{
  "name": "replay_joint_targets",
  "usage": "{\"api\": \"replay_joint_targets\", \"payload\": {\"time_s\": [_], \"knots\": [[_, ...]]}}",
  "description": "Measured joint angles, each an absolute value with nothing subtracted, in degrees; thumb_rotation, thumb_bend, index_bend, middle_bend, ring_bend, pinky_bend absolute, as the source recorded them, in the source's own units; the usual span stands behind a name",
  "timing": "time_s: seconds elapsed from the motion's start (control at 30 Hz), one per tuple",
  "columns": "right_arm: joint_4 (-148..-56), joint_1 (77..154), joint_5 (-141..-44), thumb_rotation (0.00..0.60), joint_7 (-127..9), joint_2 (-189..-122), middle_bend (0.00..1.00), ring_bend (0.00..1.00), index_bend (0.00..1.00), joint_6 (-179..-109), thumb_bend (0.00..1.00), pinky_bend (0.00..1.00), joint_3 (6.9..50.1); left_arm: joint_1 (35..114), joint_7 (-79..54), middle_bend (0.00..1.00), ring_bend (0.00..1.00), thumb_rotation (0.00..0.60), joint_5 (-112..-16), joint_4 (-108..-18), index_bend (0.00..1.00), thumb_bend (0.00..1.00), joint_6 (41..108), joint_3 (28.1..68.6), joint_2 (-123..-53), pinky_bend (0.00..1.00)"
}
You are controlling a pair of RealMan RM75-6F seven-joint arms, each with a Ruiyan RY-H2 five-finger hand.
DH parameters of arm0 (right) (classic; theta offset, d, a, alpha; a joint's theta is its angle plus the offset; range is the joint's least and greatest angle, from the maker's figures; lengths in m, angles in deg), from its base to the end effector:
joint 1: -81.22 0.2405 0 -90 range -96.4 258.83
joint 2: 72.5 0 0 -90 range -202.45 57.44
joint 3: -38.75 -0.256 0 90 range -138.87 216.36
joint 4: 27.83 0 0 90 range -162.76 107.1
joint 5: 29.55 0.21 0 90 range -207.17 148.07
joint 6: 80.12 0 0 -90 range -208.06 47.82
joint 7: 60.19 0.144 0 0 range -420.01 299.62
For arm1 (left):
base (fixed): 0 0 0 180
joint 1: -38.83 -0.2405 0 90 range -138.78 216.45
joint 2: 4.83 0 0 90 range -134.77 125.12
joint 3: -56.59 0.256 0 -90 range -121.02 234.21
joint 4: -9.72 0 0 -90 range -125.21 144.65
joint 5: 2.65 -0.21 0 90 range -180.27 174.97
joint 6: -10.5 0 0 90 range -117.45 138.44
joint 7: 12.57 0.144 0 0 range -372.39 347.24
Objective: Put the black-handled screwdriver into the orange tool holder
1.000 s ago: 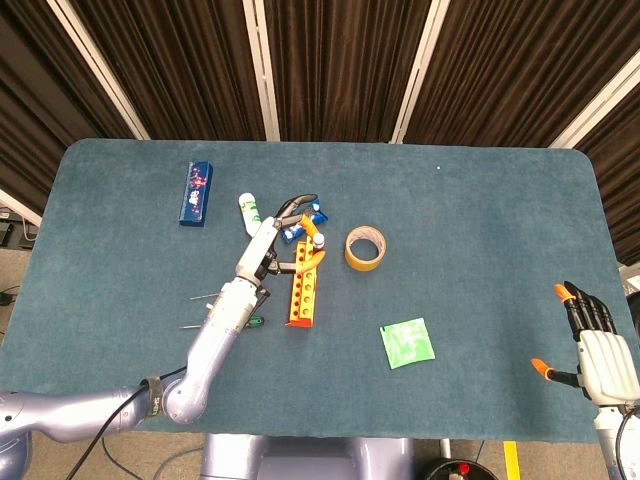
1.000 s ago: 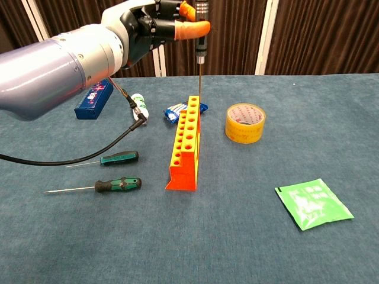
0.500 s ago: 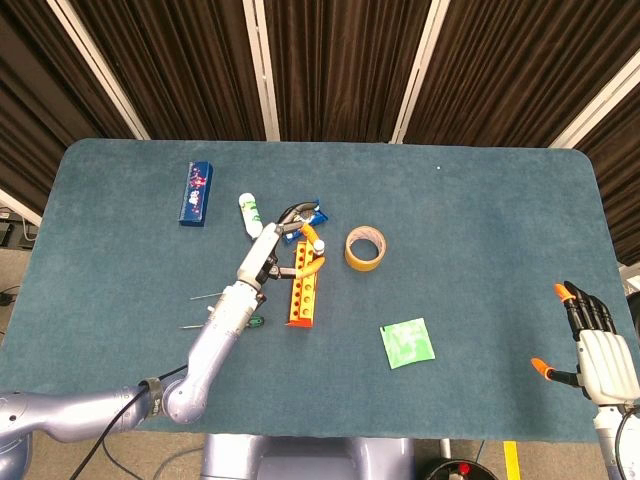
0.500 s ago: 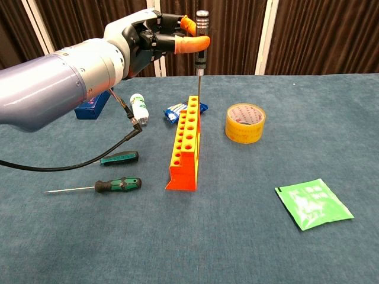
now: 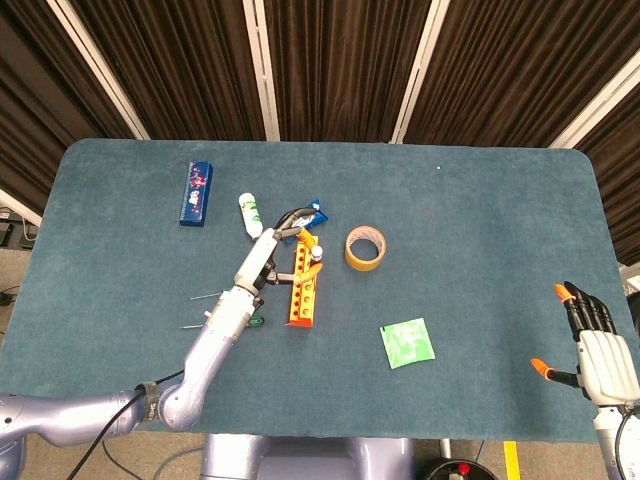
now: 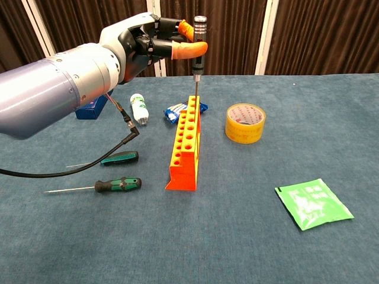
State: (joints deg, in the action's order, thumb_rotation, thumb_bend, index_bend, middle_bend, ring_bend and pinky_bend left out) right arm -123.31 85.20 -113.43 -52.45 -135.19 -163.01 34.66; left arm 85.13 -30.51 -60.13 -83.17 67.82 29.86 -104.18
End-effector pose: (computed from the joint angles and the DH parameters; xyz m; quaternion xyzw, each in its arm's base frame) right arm -0.3097 -0.1799 0.1617 0.5496 -0.4521 0.4228 0.5611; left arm -0.0245 0.3470 -0.0201 -0.4500 -0.6497 -0.5990 0.1286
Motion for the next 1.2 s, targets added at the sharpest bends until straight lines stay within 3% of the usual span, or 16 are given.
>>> {"api": "replay_joint_targets", "payload": {"time_s": [1.2], "knots": [[-123.43,85.22,-113.45,0.600,-52.41,-135.09,0.00,0.00,0.01,-162.95,0.03,0.00,34.59,84.55,-31.61,0.10,0.00,0.600,-61.44,-79.34,0.63,0.48,66.18,32.38,-105.48,0.02]]}}
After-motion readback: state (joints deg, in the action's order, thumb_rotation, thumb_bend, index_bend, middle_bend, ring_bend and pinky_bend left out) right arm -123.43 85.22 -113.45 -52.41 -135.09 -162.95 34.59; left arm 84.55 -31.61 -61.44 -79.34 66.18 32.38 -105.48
